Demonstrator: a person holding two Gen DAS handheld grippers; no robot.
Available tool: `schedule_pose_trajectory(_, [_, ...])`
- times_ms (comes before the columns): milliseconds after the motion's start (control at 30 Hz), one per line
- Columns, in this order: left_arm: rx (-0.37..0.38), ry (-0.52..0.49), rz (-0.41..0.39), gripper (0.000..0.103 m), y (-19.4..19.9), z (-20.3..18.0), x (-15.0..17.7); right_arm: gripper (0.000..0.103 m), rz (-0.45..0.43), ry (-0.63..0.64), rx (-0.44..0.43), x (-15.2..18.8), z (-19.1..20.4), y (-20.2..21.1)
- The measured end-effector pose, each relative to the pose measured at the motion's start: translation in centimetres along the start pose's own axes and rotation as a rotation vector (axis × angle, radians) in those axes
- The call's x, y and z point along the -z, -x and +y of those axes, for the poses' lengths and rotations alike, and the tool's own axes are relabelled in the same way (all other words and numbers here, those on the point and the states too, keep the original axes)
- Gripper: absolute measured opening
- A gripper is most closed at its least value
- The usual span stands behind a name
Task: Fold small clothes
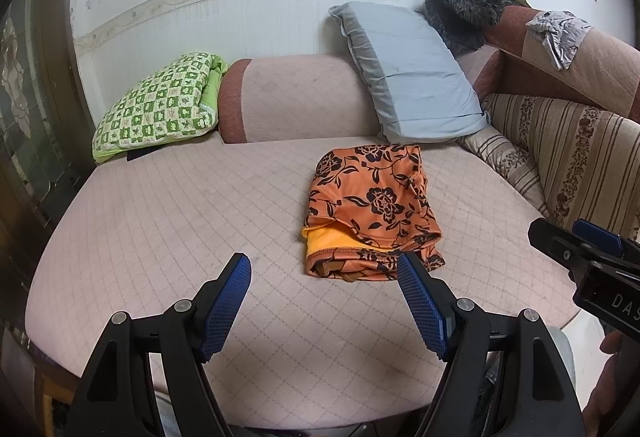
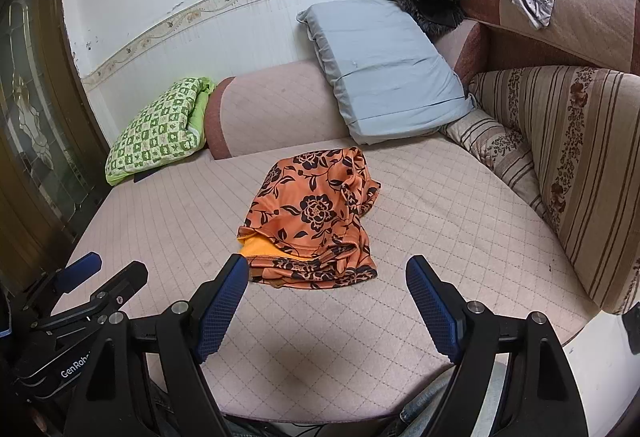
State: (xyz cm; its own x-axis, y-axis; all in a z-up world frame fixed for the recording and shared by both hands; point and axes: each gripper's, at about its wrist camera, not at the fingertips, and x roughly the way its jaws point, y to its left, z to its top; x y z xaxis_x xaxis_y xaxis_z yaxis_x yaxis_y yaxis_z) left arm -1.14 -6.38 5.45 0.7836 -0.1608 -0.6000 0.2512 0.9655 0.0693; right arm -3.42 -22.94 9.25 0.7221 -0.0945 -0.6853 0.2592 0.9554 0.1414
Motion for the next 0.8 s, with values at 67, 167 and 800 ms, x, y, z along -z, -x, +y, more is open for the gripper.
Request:
schedule_pose_trajectory(67, [-0.004, 0.0, 0.0, 0.075, -0.1, 0.0, 0.0, 0.083, 0.001, -0.002, -0.002, 0.0, 0.0, 0.0])
schedule_pose_trajectory(167, [-0.002, 0.004, 0.005, 0.075, -0.5, 0.2, -0.1, 0.083, 0.007, 0.003, -0.001, -0.1, -0.2, -0.3])
schedule_pose_trajectory(800, [-0.016, 0.012, 0.048, 0.075, -3.4, 0.9, -0.1, 0.083, 0.045, 0.016, 0.001, 0.1, 0.0, -2.9])
